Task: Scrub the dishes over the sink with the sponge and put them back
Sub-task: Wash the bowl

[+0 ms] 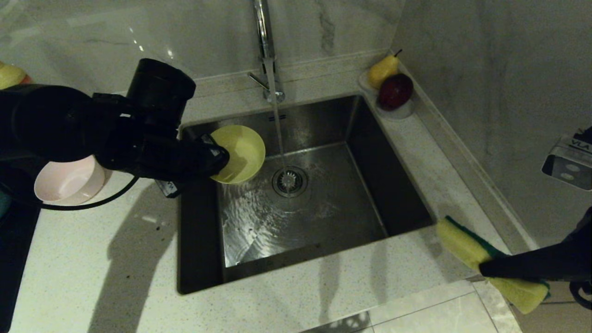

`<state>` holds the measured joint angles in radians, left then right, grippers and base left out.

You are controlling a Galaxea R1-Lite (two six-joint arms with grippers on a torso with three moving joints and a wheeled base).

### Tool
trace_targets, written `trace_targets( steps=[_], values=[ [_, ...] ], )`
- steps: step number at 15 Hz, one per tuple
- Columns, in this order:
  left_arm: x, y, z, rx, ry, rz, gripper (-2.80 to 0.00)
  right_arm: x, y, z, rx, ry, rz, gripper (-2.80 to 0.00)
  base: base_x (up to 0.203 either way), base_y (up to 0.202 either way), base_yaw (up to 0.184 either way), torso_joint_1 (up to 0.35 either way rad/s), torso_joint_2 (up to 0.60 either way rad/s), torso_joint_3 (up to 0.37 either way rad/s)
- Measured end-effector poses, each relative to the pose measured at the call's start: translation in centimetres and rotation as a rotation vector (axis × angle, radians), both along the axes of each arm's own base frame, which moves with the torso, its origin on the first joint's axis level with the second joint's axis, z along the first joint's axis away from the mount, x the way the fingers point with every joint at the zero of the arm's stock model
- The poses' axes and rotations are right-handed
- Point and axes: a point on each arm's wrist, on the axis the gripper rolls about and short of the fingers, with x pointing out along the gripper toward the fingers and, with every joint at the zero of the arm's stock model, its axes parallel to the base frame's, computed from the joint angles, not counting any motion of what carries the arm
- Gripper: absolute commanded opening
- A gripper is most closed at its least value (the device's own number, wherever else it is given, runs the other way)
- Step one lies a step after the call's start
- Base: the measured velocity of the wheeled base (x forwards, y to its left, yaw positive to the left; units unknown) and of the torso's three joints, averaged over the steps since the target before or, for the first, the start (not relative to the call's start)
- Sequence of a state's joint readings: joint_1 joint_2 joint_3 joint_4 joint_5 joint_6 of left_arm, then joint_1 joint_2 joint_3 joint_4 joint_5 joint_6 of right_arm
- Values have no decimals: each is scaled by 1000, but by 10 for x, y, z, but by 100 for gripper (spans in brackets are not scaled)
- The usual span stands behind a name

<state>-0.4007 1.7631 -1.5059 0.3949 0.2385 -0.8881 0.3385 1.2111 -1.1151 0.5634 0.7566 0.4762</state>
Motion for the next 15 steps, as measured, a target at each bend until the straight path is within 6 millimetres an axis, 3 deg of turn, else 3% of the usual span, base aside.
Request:
trace_targets(
  steps=[7,15],
  values=[
    [13,-40,-10,5,7,-90,-280,-7,-2,5,11,-28,1,-280,0,0,0,0,0,0],
    [35,-55,-23,8,16,-92,-280,-10,-3,4,12,-30,2,-280,0,0,0,0,0,0]
  ],
)
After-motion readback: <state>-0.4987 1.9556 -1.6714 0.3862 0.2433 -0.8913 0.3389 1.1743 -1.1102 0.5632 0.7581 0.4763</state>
